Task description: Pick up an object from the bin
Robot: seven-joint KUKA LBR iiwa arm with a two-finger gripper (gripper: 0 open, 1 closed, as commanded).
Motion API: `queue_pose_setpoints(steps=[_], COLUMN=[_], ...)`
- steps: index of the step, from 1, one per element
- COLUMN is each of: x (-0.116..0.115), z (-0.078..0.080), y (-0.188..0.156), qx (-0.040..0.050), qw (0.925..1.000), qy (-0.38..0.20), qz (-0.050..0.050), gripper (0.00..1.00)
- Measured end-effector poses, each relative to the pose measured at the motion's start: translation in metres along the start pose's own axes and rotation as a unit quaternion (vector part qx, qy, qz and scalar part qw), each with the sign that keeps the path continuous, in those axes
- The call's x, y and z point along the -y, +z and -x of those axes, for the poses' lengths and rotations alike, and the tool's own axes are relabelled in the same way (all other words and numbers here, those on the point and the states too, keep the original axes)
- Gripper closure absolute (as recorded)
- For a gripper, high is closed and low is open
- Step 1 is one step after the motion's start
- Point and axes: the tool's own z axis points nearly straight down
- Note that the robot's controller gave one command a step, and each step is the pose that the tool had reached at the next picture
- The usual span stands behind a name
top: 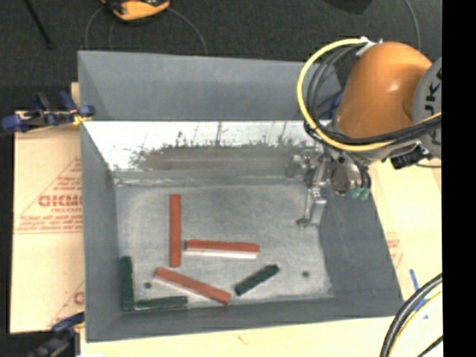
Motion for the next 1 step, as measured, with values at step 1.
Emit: queue_pose_setpoints(steps=[1], x=[-0.0342], z=[-0.005], y=[0.0698], qx=[0.0019], qw=[1.0], qy=[0.005], qz=[0.001], gripper=[0.0])
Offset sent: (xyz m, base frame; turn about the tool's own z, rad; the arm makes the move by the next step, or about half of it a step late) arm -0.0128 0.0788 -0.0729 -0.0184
